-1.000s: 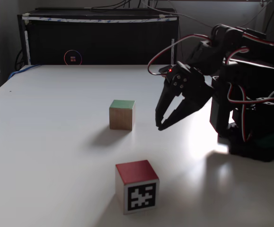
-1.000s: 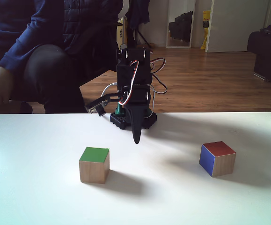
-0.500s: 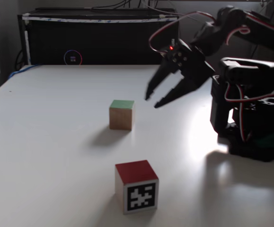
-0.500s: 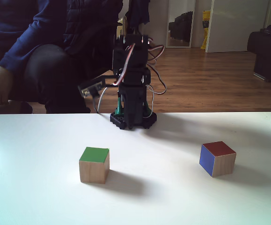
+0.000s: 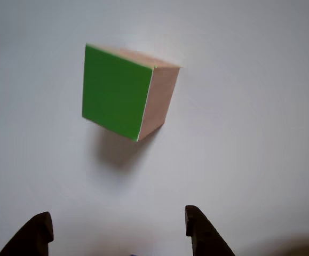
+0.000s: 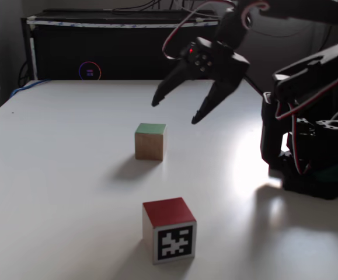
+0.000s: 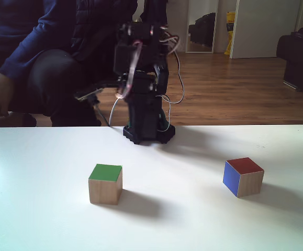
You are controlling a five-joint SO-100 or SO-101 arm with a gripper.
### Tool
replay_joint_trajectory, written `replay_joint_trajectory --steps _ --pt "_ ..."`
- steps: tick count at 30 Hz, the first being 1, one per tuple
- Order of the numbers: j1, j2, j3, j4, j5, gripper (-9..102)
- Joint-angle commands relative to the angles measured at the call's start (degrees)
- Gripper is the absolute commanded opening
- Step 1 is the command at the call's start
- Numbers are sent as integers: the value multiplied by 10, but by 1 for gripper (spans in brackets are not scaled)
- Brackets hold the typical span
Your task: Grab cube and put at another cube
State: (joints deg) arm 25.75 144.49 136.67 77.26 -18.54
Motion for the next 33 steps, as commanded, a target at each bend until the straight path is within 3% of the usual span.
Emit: replay_joint_trajectory --steps 1,12,33 --pt "18 -64 -66 11 -23 40" --pt "90 -233 -181 13 -73 44" --pt "89 -531 -303 -60 -9 45"
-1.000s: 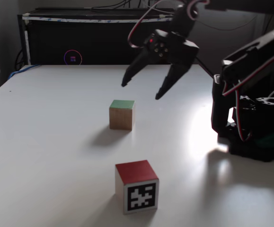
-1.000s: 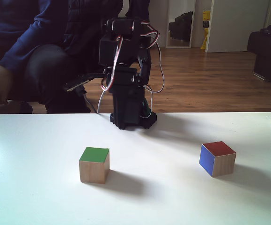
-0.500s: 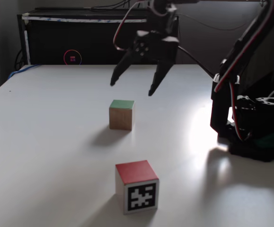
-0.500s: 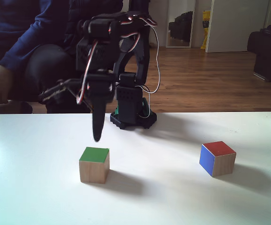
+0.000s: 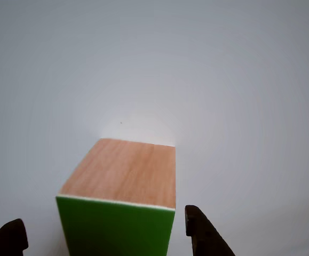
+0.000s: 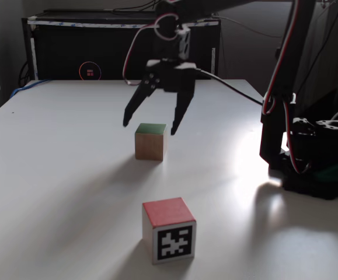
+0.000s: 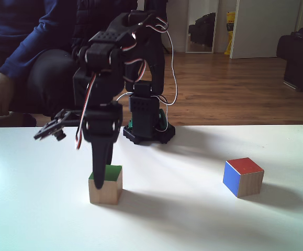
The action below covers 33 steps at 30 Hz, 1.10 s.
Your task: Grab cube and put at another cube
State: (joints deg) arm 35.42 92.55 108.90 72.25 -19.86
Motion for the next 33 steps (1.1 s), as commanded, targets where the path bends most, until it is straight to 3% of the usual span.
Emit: replay_joint_trajectory --steps 1,11,19,25,33 --pt "-11 -21 -25 -12 6 45" --pt "-35 -47 -25 -29 30 42" --pt "-41 -47 -34 -39 45 24" --pt "-41 -40 -34 -42 47 19" --pt "-112 158 60 -22 81 19"
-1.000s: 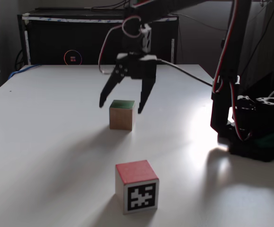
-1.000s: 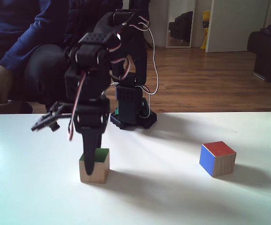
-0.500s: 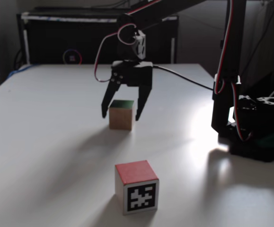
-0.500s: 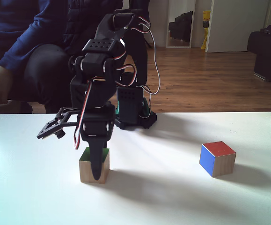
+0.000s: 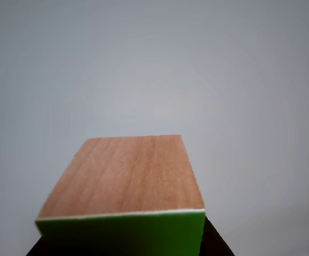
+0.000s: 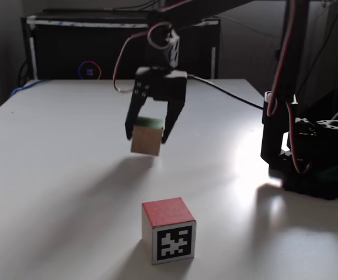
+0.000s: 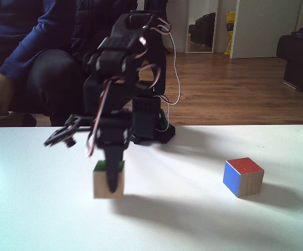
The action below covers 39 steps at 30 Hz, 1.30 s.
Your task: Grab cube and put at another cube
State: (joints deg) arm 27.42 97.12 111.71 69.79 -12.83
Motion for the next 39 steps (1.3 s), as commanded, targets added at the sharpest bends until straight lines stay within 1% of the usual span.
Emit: replay_joint_trajectory --steps 1,5,9,13,17,20,39 --pt "-50 160 55 4 18 19" --pt "-137 316 116 42 52 19" --pt "-223 349 96 103 99 19" --pt "-289 313 51 131 144 19" --pt "-343 213 -25 164 189 20" --pt "-370 171 -56 164 208 20" --pt "-560 31 -172 169 319 20"
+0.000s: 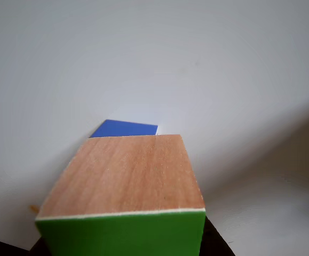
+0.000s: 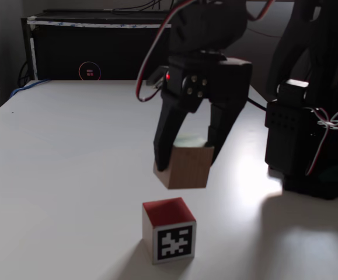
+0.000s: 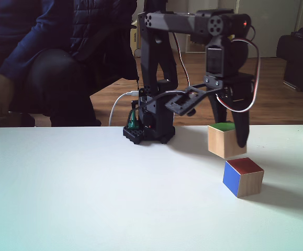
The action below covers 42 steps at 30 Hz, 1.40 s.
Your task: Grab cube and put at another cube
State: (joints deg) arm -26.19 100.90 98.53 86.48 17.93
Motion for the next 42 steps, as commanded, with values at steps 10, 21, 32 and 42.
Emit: replay_joint_trajectory --steps 10,21,32,42 --pt "-69 -105 -129 5 47 20" --pt "-54 -151 -208 43 46 20" --pt "-18 -155 -192 40 26 20" --pt "-31 -170 -192 40 34 21"
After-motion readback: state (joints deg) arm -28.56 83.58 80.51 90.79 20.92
